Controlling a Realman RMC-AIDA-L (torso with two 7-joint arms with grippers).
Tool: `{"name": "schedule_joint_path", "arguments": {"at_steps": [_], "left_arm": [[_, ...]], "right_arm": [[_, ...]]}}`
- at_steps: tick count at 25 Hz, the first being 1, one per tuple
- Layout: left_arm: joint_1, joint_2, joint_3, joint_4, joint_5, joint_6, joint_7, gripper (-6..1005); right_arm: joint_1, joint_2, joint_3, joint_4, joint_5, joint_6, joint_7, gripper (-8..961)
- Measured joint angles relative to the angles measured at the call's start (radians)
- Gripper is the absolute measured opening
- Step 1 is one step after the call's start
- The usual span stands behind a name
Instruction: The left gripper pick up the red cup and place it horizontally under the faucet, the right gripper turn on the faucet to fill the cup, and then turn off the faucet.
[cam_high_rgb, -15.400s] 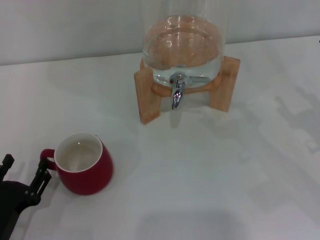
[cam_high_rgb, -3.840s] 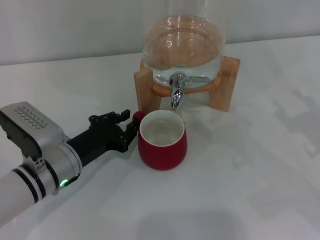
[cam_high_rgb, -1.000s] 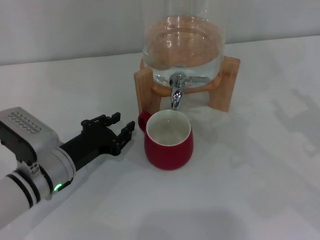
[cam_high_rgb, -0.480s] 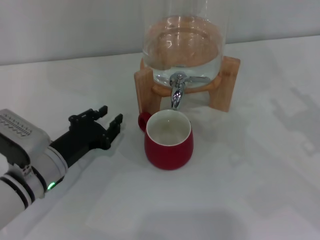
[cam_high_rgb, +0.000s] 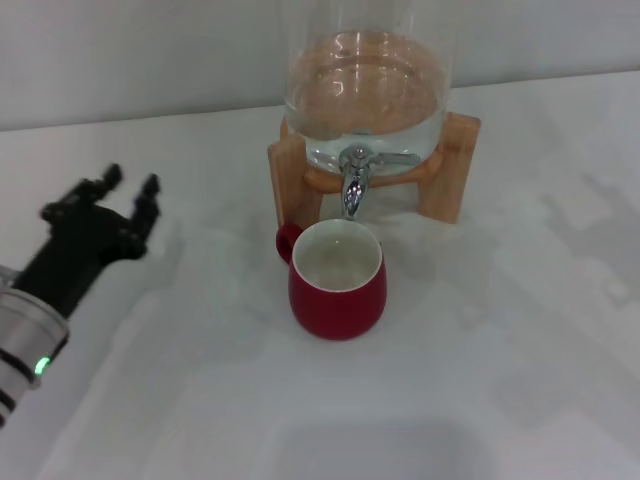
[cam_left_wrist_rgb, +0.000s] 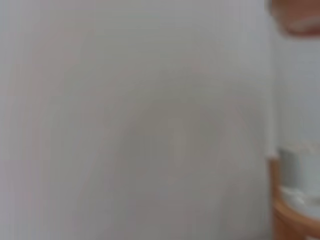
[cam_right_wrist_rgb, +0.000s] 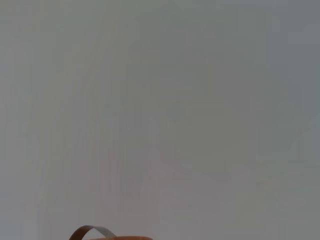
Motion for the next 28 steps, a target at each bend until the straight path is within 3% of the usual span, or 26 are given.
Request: {"name": "schedule_joint_path", "arguments": {"at_steps": [9,24,28], "left_arm": [[0.053,-0.001,-0.204,0.0,-0.001,0.071,0.035,439],[0.115,-0.005,-0.219,-0.011,-0.261,0.071,0.087,440],[0.13,-0.005,-0.22,-0.012,-0.277,0.072,0.088,440]], "right_arm": [[0.031,0.0,-0.001,-0.017,-0.003,0.067,0.025,755],[0.046,-0.004,-0.092,-0.019,-0.006,0.123,0.062,755],[0.041,-0.004,-0.119,-0.019,-0.006,0.123,0.064,755]]}}
